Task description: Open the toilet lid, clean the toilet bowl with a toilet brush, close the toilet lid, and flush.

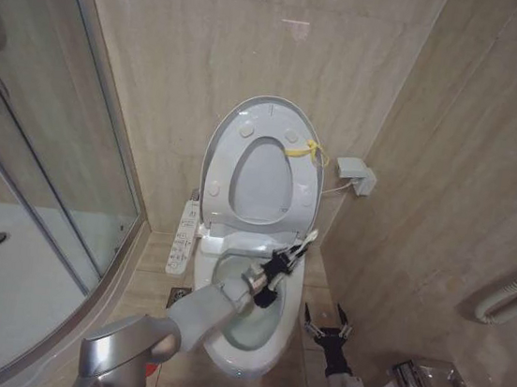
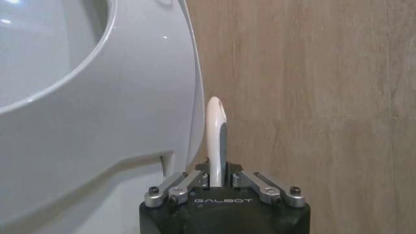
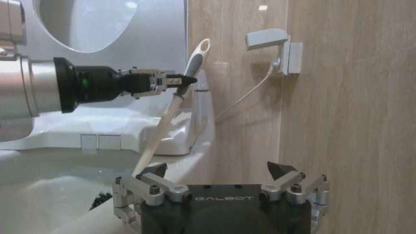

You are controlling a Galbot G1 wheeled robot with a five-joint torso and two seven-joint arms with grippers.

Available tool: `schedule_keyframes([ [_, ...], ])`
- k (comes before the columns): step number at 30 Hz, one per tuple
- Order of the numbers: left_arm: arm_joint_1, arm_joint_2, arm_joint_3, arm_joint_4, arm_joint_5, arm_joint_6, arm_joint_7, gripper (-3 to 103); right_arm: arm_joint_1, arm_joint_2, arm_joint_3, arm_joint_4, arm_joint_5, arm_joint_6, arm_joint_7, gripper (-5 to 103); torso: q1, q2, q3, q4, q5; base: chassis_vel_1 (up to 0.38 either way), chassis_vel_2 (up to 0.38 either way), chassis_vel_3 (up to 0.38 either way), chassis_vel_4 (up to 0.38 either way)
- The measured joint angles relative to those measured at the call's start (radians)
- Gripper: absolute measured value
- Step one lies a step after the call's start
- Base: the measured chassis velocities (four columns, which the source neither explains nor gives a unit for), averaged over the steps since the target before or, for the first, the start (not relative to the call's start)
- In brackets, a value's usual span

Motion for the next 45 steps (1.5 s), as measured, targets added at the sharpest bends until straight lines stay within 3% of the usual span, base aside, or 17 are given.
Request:
schedule_keyframes([
  [5,0.016,0.014,0.040,0.021,0.003,0.000,0.009,16,-0.006,-0.006,0.001,0.005,0.000,0.000,0.000,100,0.000,0.000,0.000,0.0006,0.0002,0.000,0.000,0.000,0.000],
  [10,0.028,0.040,0.072,-0.045,-0.012,0.001,0.002,16,-0.015,-0.011,0.009,0.011,0.002,0.001,0.000,100,0.000,0.000,0.000,0.0008,0.0001,0.000,0.000,0.000,0.000],
  [17,0.007,0.101,0.090,-0.244,-0.049,0.048,-0.111,16,-0.027,-0.003,0.014,0.030,0.003,0.002,0.001,100,0.000,0.000,0.000,-0.0004,-0.0003,0.000,0.000,0.000,0.000],
  [20,-0.017,0.202,0.109,-0.424,-0.094,0.118,-0.216,16,-0.029,-0.004,0.017,0.035,0.005,0.002,0.002,100,0.000,0.000,0.000,0.0004,0.0000,0.000,0.000,0.000,0.000],
  [25,-0.033,0.304,0.136,-0.573,-0.127,0.153,-0.271,16,-0.027,-0.007,0.017,0.030,0.009,0.002,0.002,100,0.000,0.000,0.000,0.0004,-0.0002,0.000,0.000,0.000,0.000],
  [32,-0.024,0.419,0.152,-0.726,-0.154,0.173,-0.291,16,-0.019,-0.012,0.014,0.011,0.009,0.004,0.002,100,0.000,0.000,0.000,0.0000,-0.0002,0.000,0.000,0.000,0.000],
  [37,-0.004,0.506,0.160,-0.775,-0.153,0.172,-0.286,16,-0.009,-0.011,0.009,0.000,0.008,0.004,0.002,100,0.000,0.000,0.000,0.0002,-0.0001,0.000,0.000,0.000,0.000],
  [41,0.087,0.623,0.134,-0.841,-0.125,0.171,-0.279,16,-0.015,-0.012,0.005,-0.002,0.007,0.007,0.002,100,0.000,0.000,0.000,0.0003,-0.0002,0.000,0.000,0.000,0.000],
  [45,0.141,0.688,0.115,-0.886,-0.105,0.170,-0.273,16,-0.015,-0.015,0.004,-0.004,0.005,0.007,0.002,100,0.000,0.000,0.000,0.0001,-0.0005,0.000,0.000,0.000,0.000],
])
